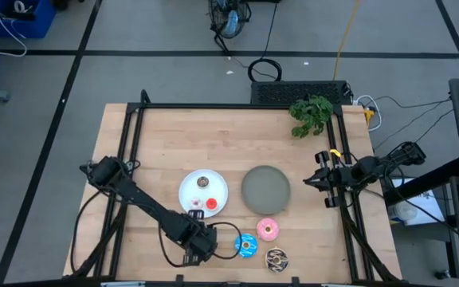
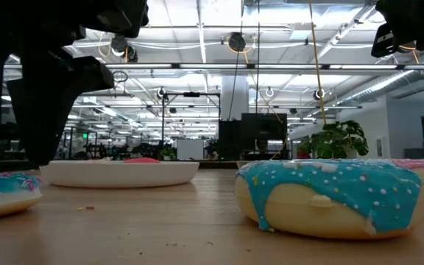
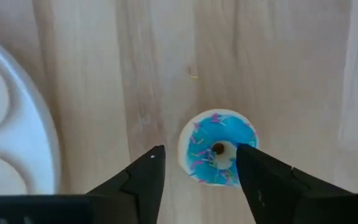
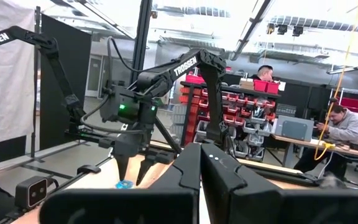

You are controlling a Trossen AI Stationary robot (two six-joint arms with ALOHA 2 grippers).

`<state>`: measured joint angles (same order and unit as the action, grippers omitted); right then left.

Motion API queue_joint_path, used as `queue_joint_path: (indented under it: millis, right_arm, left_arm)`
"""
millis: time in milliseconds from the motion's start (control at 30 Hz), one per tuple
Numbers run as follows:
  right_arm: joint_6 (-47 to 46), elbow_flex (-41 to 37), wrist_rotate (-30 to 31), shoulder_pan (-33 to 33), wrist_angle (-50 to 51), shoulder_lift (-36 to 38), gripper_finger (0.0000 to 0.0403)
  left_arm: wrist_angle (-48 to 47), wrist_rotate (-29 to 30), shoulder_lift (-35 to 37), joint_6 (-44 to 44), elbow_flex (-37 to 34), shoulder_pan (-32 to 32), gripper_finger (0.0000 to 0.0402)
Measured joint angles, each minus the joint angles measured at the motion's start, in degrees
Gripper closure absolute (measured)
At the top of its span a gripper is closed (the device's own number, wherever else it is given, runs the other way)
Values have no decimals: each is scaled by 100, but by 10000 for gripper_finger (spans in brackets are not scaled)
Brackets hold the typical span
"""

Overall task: Pick & Place donuts
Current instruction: Put the small blue donut on the white plate

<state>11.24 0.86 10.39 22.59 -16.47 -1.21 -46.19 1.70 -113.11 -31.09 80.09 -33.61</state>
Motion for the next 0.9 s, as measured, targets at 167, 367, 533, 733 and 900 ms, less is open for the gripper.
queue_joint_path:
  millis: [167, 367, 533, 733, 900]
  right_arm:
    - [-20, 0, 0, 1, 0, 2, 403]
    - [-18, 0, 0, 2, 0, 0, 403]
    - [-17, 0, 0, 2, -1, 2, 403]
    - [-11, 0, 0, 2, 2, 0, 403]
    - [-6, 0, -2, 2, 0, 0, 403]
  left_arm:
    - [-9, -11, -153, 73, 2, 4, 207]
    - [6, -48, -376, 100, 9, 4, 200]
    - [102, -88, -471, 122, 26, 9, 204]
    - [260, -188, -453, 347, 11, 7, 252]
    - [282, -288, -442, 944, 9, 6, 348]
